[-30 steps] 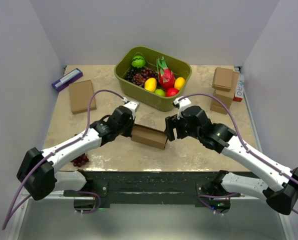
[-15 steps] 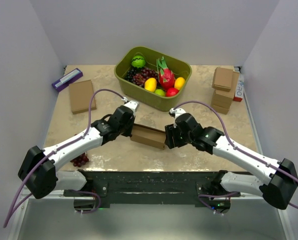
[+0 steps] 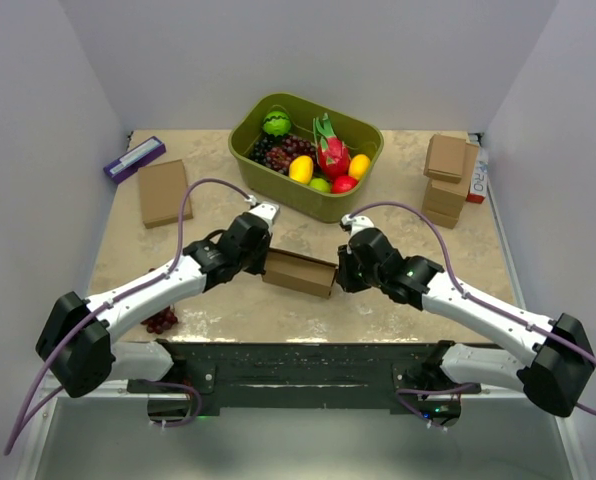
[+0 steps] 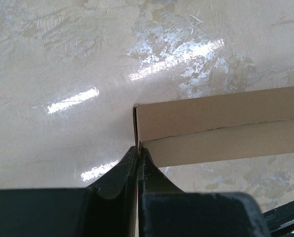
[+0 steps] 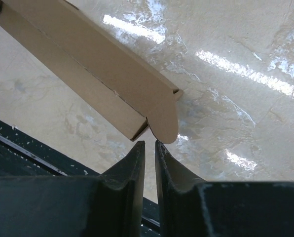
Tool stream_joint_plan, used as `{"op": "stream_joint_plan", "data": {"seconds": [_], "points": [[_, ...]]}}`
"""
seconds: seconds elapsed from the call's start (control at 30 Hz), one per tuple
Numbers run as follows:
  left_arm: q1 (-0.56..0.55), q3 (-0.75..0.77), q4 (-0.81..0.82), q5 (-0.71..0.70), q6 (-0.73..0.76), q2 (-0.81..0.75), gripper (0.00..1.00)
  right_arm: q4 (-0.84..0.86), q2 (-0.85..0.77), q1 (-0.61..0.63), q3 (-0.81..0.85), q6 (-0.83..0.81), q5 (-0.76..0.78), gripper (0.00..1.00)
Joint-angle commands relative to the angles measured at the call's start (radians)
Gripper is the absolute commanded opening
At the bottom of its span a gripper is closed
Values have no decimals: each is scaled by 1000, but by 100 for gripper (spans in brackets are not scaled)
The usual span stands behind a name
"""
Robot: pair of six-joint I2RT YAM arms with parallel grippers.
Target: Fold the paper box
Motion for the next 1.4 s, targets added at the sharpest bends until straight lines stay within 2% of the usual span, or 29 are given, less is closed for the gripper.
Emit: {"op": "stream_joint_plan", "data": {"seconds": [0.0, 0.03, 0.13, 0.37, 0.5, 0.6, 0.77, 0.97, 1.07, 1.17, 1.3, 1.37], "points": [[-25, -5, 21, -39, -9, -20, 0, 47, 3, 4, 15, 28, 13, 12], [-30, -7, 18, -45, -7, -17, 0, 50, 9, 2, 19, 36, 13, 6], [-45, -7, 5, -71, -7, -3, 0, 56, 29, 2, 44, 54, -7, 0], [-78, -4, -21, -117, -13, 12, 0, 32, 66, -2, 105, 42, -58, 1], [-78, 16, -36, -113, -12, 26, 0, -31, 6, -4, 127, -15, -46, 30], [-79, 38, -56, -110, -9, 49, 0, -92, -29, -2, 136, -22, -20, 42], [-78, 45, -56, -102, -6, 55, 0, -197, -4, -2, 141, -6, 120, 51], [-78, 47, -58, -97, -7, 54, 0, -132, 53, -4, 112, -6, 76, 54], [-78, 44, -53, -93, -9, 52, 0, -94, 69, -2, 81, 2, 50, 52], [-78, 36, -47, -93, -6, 45, 0, -62, 70, -2, 76, 17, 30, 40], [-79, 27, -41, -93, 1, 45, 0, -46, 67, -4, 93, 46, 1, 14], [-84, 22, -38, -93, 4, 43, 0, -33, 66, -8, 98, 54, -15, 6]]}}
